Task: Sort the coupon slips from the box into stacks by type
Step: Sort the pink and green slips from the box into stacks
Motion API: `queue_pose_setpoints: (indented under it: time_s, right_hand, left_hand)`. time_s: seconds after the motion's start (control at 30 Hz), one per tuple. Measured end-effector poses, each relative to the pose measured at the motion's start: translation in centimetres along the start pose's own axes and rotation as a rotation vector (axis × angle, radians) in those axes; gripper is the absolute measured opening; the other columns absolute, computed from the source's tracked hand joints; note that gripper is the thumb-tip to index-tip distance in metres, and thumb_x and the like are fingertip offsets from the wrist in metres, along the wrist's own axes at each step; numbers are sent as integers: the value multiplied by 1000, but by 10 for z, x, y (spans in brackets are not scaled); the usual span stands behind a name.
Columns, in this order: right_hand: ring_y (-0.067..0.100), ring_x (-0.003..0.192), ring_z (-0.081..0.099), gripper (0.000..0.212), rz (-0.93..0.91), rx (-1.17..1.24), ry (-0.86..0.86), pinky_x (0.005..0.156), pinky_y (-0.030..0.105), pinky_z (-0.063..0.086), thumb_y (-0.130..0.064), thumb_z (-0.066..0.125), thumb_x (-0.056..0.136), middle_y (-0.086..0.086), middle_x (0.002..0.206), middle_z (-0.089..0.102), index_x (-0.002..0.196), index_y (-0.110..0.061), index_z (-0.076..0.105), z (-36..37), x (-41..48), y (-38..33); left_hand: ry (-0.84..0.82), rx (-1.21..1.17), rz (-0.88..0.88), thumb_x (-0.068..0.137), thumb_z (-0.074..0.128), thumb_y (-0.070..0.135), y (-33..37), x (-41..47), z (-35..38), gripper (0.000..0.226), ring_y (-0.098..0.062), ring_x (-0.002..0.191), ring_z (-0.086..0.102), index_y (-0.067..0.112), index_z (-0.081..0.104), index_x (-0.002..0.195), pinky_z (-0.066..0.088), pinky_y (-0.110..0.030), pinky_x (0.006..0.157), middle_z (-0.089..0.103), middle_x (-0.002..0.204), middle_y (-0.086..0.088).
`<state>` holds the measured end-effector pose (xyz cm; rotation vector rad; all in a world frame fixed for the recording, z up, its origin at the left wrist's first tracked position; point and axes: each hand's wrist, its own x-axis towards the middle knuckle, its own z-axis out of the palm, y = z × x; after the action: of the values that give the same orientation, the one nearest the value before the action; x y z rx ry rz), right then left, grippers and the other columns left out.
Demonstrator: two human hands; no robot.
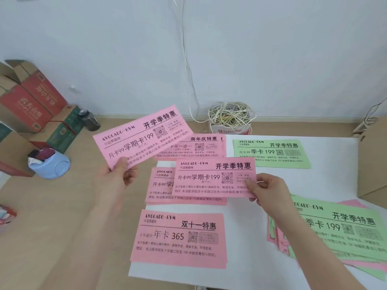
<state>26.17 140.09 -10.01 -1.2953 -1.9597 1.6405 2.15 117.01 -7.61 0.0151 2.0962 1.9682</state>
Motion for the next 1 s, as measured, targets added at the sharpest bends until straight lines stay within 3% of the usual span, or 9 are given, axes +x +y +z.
queue_pose_setpoints:
  time_s: [0.17, 0.37, 0.47, 0.57, 0.63, 0.73, 0.83, 0.93, 1.0]
  right_hand:
    - [8, 41, 50, 17, 38, -13, -22, 54, 26, 41, -21, 67, 89, 3, 56, 68, 79, -7, 65, 23, 3, -4]
    - [7, 34, 46, 23, 96, 119, -79, 39, 15, 36, -15, 67, 89, 9, 55, 63, 80, 5, 62, 55, 3, -19]
    - [8, 35, 46, 19, 102, 224, -118, 38, 14, 35, -12, 65, 91, 11, 58, 61, 79, 1, 61, 60, 9, -36]
    - [8, 37, 45, 19, 92, 297, -137, 40, 15, 37, -13, 63, 93, 8, 57, 63, 76, -5, 59, 58, 17, -50]
    - [8, 38, 44, 19, 95, 330, -142, 40, 15, 35, -14, 61, 94, 4, 55, 63, 76, -8, 59, 57, 20, -54]
    - [11, 45, 43, 18, 111, 377, -193, 41, 16, 33, -16, 58, 96, 4, 57, 63, 80, -7, 61, 57, 21, -50]
    - [14, 50, 45, 23, 103, 300, -209, 42, 16, 33, -20, 53, 98, 7, 66, 63, 83, -7, 65, 55, 21, -44]
    - [10, 49, 50, 26, 49, 94, -118, 45, 15, 39, -17, 53, 97, 1, 64, 63, 78, -9, 67, 51, 19, -35]
    - [7, 48, 55, 23, 20, -28, -66, 52, 23, 48, -15, 57, 94, -2, 65, 67, 74, -15, 69, 53, 17, -25]
  left_hand:
    - [-17, -4, -102, 96, 54, 20, -12, -1, -7, 12, -6, 52, 54, 16, 64, 90, 44, -15, 45, 65, 74, -2]
    - [-121, 54, -176, 94, 57, 16, -21, -2, -8, 12, -6, 49, 49, 13, 66, 89, 39, -16, 43, 63, 68, 0]
    - [-154, 62, -188, 94, 58, 17, -18, 0, -5, 11, -7, 50, 46, 13, 67, 90, 37, -18, 46, 63, 68, 0]
    - [-155, 152, -155, 93, 60, 21, -10, 0, 1, 10, -8, 61, 47, 20, 66, 85, 37, -22, 56, 63, 73, 7]
    - [-169, 153, -152, 93, 60, 21, -5, 1, 5, 8, -7, 79, 58, 24, 65, 88, 42, -25, 68, 69, 88, 12]
    - [-247, 36, -194, 91, 62, 14, 0, 4, 8, 10, -15, 84, 69, 17, 67, 99, 51, -24, 68, 74, 97, 1]
    - [-195, 67, -167, 86, 66, 5, -3, 6, 13, 16, -13, 71, 70, 16, 65, 98, 52, -20, 57, 74, 93, -3]
    - [-163, 188, -138, 80, 73, 3, -14, 4, 15, 31, -17, 77, 72, 22, 56, 97, 55, -30, 64, 73, 96, -7]
    - [-155, 294, -129, 76, 76, 4, -23, -3, 17, 40, -19, 76, 72, 23, 52, 102, 57, -37, 70, 73, 93, -5]
